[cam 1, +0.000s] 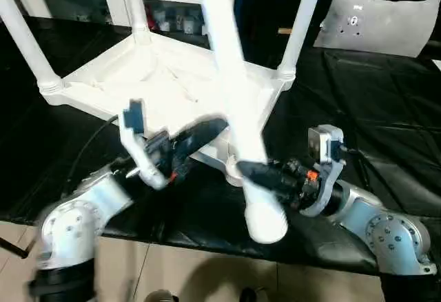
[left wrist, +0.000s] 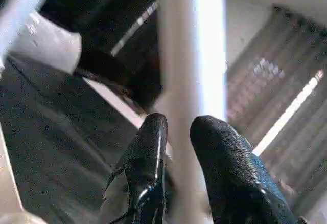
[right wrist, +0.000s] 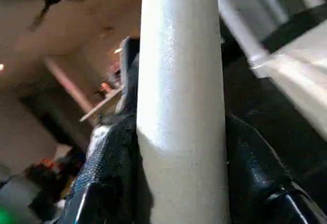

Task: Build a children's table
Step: Pick table leg

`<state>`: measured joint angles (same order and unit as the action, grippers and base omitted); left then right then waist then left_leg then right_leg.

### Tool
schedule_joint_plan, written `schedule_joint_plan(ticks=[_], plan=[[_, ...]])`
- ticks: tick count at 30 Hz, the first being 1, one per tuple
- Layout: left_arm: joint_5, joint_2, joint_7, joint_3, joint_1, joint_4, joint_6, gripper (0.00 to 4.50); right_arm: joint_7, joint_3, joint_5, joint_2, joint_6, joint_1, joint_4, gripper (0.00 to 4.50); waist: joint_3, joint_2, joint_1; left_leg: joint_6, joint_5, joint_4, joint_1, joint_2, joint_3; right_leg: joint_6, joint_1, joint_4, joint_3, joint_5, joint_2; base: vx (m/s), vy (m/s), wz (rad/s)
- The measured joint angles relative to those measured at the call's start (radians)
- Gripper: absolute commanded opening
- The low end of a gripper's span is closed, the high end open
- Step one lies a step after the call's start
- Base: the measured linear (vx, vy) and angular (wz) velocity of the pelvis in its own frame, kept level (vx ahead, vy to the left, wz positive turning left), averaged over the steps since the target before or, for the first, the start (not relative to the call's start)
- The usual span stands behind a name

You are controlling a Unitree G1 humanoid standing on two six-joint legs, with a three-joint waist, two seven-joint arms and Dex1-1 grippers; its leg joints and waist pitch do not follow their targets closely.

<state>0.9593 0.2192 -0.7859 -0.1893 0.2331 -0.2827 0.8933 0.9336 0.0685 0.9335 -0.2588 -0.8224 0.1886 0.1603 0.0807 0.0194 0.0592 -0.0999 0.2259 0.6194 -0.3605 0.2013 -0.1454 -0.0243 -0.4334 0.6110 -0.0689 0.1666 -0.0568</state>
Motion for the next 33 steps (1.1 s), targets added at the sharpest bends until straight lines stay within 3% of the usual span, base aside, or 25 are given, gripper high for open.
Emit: schedule_joint_plan(ticks=[7,11,17,26,30,33], plan=[[-0.015,0.032,-0.062,0.012,-0.005,0.009,-0.042,1.56,0.005,-0.001,-0.001,-0.028,0.006,-0.014,0.003,1.86,0.000,0.000,0.000,-0.002,0.000,0.000,0.003,0.000,0.000,-0.001,0.002,0.001,0.000,-0.001,0.000,0.000,0.000,0.00],[-0.024,0.050,-0.094,0.027,-0.011,0.009,-0.074,1.56,0.020,-0.037,-0.005,-0.040,0.001,-0.044,0.010,1.86,0.000,0.001,0.000,-0.004,0.000,0.000,0.004,0.000,0.000,-0.001,0.003,0.001,0.000,-0.001,0.000,0.000,0.000,0.00],[-0.035,0.059,-0.111,0.052,-0.011,0.009,-0.095,1.56,0.035,-0.047,-0.020,-0.048,0.003,-0.044,0.024,1.86,-0.001,0.002,0.001,-0.006,0.000,0.000,0.005,0.001,0.000,-0.001,0.004,0.001,0.000,-0.002,0.000,0.000,0.000,0.00],[-0.154,0.108,-0.153,0.110,-0.027,0.010,-0.210,1.56,0.048,-0.084,-0.061,-0.067,0.025,-0.062,0.024,1.86,-0.004,0.005,0.000,-0.006,0.000,0.000,0.007,0.001,0.000,-0.001,0.006,0.001,0.000,-0.002,0.000,0.000,0.000,0.00],[-0.266,0.157,-0.172,0.145,-0.026,0.017,-0.332,1.95,0.053,-0.093,-0.069,-0.072,0.028,-0.062,0.020,1.86,-0.004,0.005,0.000,-0.006,0.000,-0.001,0.011,0.001,0.000,-0.001,0.011,0.000,-0.001,-0.001,0.000,0.000,0.000,0.00],[-0.351,0.188,-0.176,0.170,-0.029,0.039,-0.412,2.00,0.055,-0.095,-0.073,-0.076,0.044,-0.062,0.020,1.86,-0.004,0.005,0.000,-0.006,0.000,-0.001,0.013,0.001,0.000,0.000,0.013,-0.001,-0.001,-0.001,0.000,0.000,0.000,0.00]])
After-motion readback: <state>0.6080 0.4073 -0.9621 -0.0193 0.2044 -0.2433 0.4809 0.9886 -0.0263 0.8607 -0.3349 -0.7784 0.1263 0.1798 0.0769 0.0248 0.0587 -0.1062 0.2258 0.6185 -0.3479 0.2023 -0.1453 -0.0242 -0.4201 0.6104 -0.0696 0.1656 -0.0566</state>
